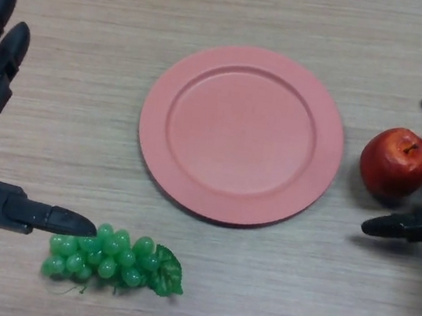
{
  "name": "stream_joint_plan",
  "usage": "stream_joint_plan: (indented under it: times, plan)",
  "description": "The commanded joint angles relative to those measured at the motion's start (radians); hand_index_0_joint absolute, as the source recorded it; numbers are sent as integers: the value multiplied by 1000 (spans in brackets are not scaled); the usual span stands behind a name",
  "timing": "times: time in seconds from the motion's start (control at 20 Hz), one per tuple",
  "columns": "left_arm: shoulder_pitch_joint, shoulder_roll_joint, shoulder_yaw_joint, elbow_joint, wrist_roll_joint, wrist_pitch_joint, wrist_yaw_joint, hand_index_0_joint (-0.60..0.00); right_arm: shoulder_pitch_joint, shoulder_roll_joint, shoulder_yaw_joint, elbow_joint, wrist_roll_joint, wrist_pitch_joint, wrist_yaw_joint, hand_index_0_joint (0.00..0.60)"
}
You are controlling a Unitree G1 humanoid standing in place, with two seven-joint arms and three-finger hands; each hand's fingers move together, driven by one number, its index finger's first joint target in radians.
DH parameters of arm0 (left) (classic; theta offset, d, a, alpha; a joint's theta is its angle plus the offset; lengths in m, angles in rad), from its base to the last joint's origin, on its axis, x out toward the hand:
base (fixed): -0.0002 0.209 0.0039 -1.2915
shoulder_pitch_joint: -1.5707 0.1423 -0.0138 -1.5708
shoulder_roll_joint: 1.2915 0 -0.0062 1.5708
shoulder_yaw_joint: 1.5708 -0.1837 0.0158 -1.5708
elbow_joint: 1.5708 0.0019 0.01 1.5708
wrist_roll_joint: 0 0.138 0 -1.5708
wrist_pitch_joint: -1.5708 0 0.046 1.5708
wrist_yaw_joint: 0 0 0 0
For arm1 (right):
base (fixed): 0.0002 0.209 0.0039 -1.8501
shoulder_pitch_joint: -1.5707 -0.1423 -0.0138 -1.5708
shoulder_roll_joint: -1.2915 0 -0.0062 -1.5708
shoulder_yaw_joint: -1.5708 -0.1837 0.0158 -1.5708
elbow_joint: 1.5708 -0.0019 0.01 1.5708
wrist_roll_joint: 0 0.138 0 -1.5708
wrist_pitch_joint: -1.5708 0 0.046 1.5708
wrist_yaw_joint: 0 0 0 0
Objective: Pick up the red apple and place it on the plate
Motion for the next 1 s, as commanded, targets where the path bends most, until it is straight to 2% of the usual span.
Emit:
stream_joint_plan:
  times: [0.05,0.1,0.2,0.3,0.45,0.55,0.75,0.8,0.9,1.0]
  plan:
    - [-16,22,48,-33,49,-174,8,0,-85,-48,-40,-35,-14,-110,-114,600]
    - [-14,20,44,-27,51,-179,10,0,-84,-46,-38,-40,-25,-110,-133,600]
    - [-12,21,45,-20,47,-184,8,0,-63,-20,-56,-113,50,-46,-112,600]
    - [-15,24,45,-17,56,-187,11,0,-41,-10,-57,-205,92,29,-110,600]
    - [-8,23,49,-34,45,-177,6,0,0,22,-53,-442,187,203,-99,600]
    - [-9,25,62,-40,24,-167,-3,0,24,56,-14,-610,190,325,-88,600]
    - [-10,28,83,-17,-14,-186,-18,0,1,160,98,-729,45,399,-82,600]
    - [-8,28,88,-12,-22,-189,-22,0,-15,183,144,-733,43,428,-102,600]
    - [-5,28,99,-10,-35,-196,-27,0,-58,198,244,-685,4,436,-155,600]
    - [0,26,109,1,-52,-212,-33,0,-95,202,344,-620,58,433,-232,600]
